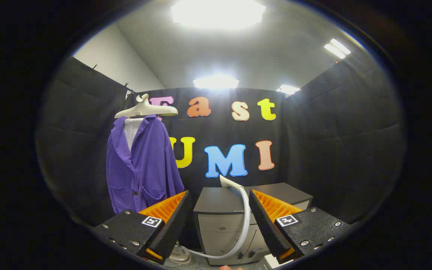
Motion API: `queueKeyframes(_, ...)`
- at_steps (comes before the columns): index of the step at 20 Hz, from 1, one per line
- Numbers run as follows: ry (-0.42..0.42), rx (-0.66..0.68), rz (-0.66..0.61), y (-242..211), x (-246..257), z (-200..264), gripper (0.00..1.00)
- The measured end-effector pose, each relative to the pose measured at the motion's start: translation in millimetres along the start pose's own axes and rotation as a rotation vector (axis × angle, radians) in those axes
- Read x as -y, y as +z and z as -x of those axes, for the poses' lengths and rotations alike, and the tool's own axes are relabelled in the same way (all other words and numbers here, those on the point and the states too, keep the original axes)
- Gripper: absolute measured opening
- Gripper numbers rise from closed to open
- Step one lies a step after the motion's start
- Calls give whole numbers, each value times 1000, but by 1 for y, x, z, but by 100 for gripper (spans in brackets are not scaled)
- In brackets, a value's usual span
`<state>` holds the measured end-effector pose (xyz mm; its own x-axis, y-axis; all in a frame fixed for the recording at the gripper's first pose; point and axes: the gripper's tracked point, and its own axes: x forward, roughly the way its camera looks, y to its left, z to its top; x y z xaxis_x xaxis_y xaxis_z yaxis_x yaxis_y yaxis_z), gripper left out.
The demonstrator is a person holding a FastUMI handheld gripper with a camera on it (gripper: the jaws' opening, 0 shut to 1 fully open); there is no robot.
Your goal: Iron the clothes twice with a garment steamer, once on the left side and once on the right side.
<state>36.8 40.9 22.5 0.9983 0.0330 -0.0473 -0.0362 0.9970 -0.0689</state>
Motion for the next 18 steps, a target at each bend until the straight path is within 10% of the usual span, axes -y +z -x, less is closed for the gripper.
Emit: queueKeyframes(18, 24, -98, -100, 7, 79, -222, 95)
